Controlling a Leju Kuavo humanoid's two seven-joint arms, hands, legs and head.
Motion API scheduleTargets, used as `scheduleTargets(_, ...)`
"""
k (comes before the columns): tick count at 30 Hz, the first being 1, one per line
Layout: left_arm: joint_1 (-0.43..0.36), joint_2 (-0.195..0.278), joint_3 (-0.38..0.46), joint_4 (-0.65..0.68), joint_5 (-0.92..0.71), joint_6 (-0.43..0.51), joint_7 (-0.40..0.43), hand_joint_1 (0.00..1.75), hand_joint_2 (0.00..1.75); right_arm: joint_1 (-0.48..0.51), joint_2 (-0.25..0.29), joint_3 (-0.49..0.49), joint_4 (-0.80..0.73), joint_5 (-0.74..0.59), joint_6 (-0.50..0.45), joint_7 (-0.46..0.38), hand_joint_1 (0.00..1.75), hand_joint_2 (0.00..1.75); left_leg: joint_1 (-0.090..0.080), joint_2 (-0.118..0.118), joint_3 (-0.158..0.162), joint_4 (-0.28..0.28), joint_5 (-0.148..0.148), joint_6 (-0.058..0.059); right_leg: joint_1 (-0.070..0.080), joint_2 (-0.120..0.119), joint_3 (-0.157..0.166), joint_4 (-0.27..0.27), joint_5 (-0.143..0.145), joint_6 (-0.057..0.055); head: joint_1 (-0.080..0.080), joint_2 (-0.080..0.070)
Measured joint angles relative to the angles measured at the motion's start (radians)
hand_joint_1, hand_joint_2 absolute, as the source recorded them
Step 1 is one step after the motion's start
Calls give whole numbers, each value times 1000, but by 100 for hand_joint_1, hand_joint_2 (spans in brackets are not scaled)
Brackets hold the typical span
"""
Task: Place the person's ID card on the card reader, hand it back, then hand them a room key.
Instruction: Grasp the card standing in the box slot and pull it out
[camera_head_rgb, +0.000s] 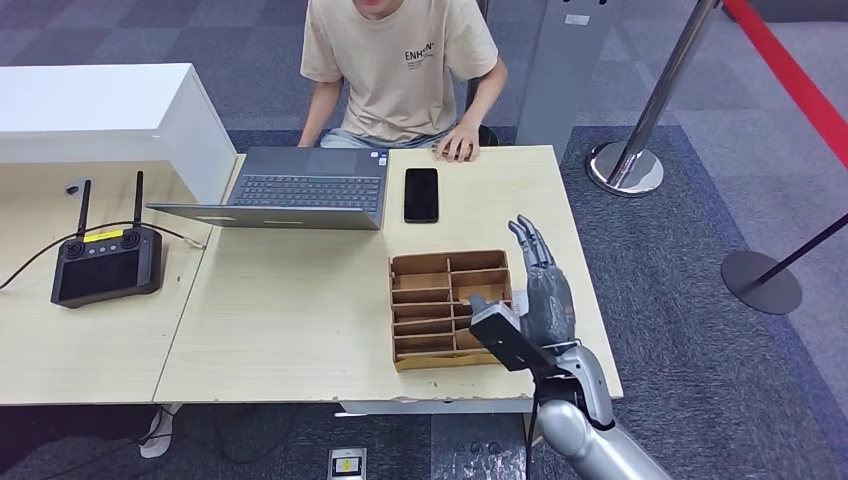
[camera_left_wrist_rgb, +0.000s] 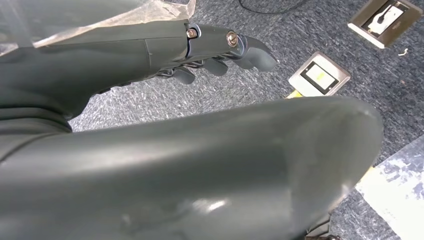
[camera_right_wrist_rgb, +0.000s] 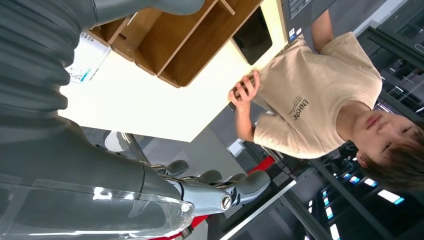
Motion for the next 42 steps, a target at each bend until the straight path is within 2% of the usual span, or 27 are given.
scheduleTargets(7,0,0,1,0,1,1,-1,0,0,1,6,1,16,-29,-1,-10,18,175,0,0,0,0,0,0,0,0,0,0,0,0,0,0)
scheduleTargets(13,0,-2,5,0,2,2,-1,0,0,2,11,1,36,-45,-1,-21,35,175,0,0,0,0,0,0,0,0,0,0,0,0,0,0)
scheduleTargets(21,-1,-6,8,0,2,2,-2,0,0,1,20,2,65,-109,-2,-54,38,175,0,0,0,0,0,0,0,0,0,0,0,0,0,0)
scheduleTargets(26,-1,-8,11,0,2,2,-2,0,0,1,24,2,81,-122,-1,-62,30,175,0,0,0,0,0,0,0,0,0,0,0,0,0,0)
scheduleTargets(30,-1,-8,14,0,0,3,-2,0,0,1,26,3,92,-123,-1,-62,36,175,0,0,0,0,0,0,0,0,0,0,0,0,0,0)
scheduleTargets(35,-1,-8,15,0,1,4,-1,0,0,3,26,3,102,-125,-1,-62,33,175,0,0,0,0,0,0,0,0,0,0,0,0,0,0)
scheduleTargets(42,-1,-8,16,0,2,9,0,0,0,7,26,5,109,-126,-1,-62,38,175,0,0,0,0,0,0,0,0,0,0,0,0,0,0)
